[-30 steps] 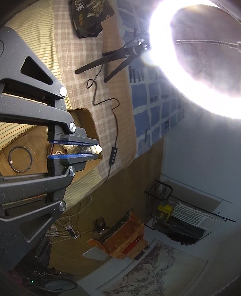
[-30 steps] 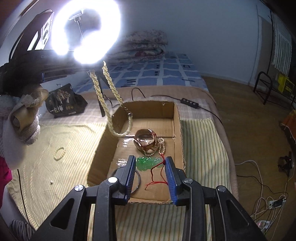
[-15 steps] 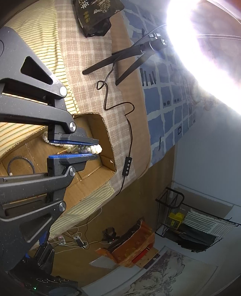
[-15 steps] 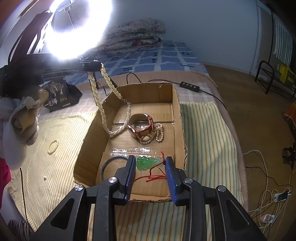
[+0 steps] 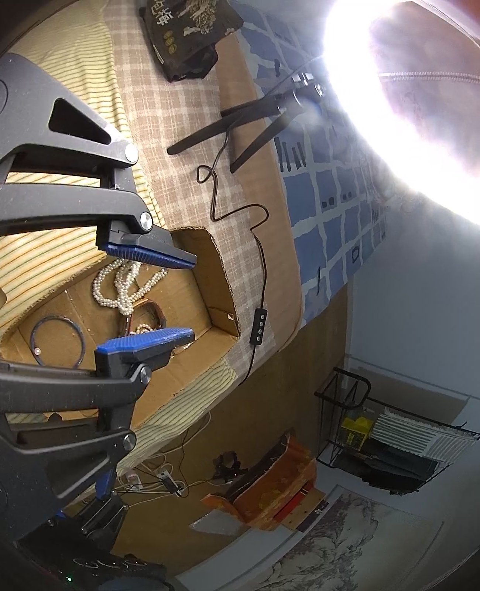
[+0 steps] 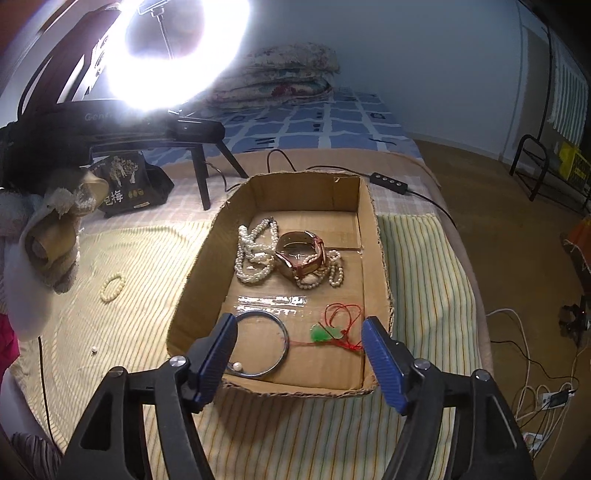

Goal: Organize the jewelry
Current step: 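Open both tools to drop the necklace and pendant into the box, then move the left tool to the cream beaded bracelet while the right tool approaches the pearl stud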

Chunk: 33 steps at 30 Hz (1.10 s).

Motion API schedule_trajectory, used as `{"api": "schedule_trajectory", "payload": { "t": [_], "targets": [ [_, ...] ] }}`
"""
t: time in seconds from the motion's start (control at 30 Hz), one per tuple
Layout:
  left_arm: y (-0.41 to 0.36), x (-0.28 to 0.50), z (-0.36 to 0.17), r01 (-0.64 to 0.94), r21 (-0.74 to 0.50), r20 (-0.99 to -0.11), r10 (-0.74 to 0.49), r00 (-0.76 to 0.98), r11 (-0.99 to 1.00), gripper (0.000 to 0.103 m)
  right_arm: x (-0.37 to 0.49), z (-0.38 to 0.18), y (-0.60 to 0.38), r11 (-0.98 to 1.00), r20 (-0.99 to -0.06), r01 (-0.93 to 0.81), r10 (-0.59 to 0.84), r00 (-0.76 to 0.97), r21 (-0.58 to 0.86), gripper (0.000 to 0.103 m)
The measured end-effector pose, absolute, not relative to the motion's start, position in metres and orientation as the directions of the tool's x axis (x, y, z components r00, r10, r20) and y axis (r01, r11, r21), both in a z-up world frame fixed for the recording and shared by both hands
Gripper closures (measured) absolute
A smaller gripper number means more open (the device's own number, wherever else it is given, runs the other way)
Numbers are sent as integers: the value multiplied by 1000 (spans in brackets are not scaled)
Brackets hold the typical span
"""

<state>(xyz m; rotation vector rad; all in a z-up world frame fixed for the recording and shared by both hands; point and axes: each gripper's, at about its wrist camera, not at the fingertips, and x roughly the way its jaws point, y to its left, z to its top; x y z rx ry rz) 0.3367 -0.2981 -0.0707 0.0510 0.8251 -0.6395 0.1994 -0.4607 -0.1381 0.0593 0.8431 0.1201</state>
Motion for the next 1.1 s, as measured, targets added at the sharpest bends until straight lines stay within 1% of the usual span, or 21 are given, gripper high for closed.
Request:
{"api": "schedule_trajectory", "payload": {
  "t": [0.23,0.33,0.4,0.6,0.83,0.97,1.1],
  "targets": [
    [-271,324,-62,543,-188,-696,-501,515,818,70,187,-126,-449,992,-734,-76,126,667,100,23],
    [-255,315,-59,546,-163,-698,-487,525,822,70,180,-121,-442,992,-730,-81,127,672,98,22],
    [-240,309,-57,541,-142,-698,-471,539,829,70,175,-118,-437,991,-727,-86,131,674,99,22],
    [-181,295,-54,507,-133,-697,-444,564,852,70,162,-110,-416,987,-721,-120,158,674,105,22],
    [-114,275,-60,475,-92,-708,-393,587,875,70,152,-103,-384,974,-705,-192,221,674,122,22],
    [-82,268,-68,455,-99,-718,-380,583,885,70,147,-104,-362,962,-695,-238,261,670,132,22],
    [-61,267,-86,432,-128,-735,-378,562,893,70,144,-110,-338,946,-690,-296,304,657,135,26]
  ]
}}
